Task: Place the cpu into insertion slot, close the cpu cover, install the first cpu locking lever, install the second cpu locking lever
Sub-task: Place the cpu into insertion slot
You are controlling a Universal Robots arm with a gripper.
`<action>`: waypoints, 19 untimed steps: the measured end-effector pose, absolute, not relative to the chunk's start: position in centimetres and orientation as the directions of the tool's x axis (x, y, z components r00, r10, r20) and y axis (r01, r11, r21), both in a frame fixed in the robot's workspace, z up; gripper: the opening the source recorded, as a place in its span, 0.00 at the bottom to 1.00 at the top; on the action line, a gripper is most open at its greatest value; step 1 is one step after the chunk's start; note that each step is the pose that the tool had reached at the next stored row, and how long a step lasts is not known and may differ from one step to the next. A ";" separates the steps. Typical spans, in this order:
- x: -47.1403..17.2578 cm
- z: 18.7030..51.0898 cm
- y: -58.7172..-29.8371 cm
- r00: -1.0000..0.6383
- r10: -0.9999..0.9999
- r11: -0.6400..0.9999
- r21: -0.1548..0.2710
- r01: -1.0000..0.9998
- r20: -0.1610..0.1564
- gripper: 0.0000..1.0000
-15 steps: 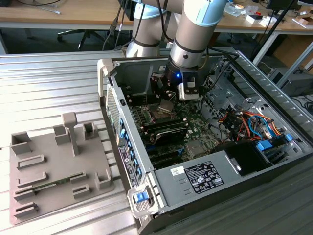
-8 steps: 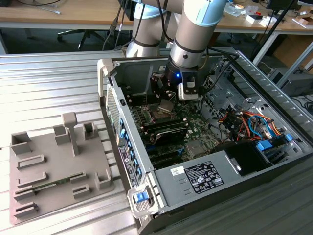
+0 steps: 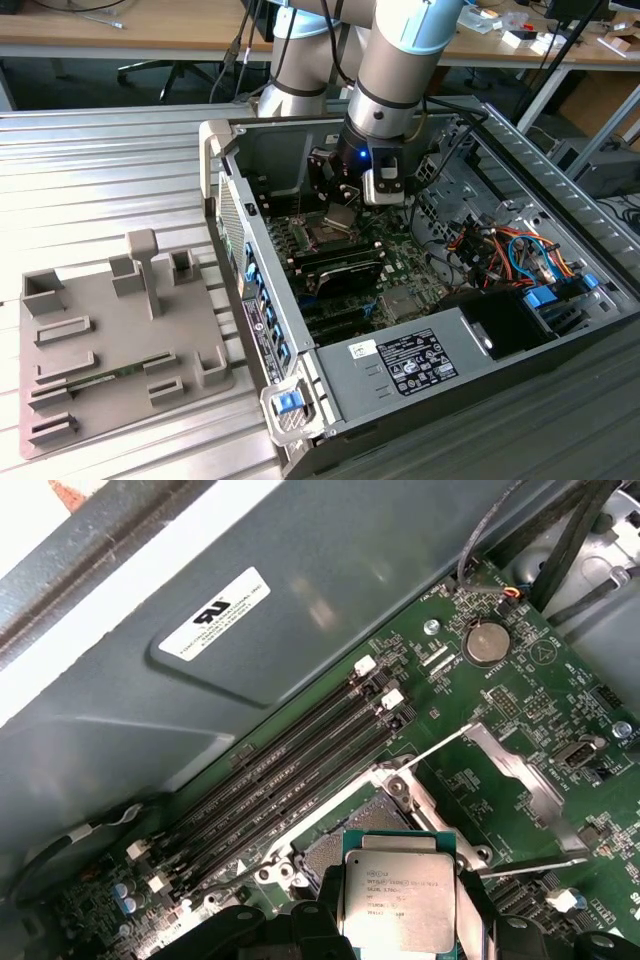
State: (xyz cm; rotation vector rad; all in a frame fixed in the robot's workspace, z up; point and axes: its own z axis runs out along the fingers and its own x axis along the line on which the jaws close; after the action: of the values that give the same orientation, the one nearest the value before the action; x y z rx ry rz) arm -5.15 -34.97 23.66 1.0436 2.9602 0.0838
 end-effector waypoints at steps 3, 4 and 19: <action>-5.1 23.7 -35.0 -0.775 0.632 0.773 0.051 0.632 0.016 0.53; -5.1 23.7 -35.0 -0.774 0.633 0.773 0.051 0.633 0.016 0.53; -5.1 23.7 -35.0 -0.758 0.652 0.757 0.051 0.652 0.016 0.53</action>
State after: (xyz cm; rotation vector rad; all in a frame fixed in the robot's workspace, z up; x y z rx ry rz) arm -5.15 -34.97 23.65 1.0918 2.9418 0.0836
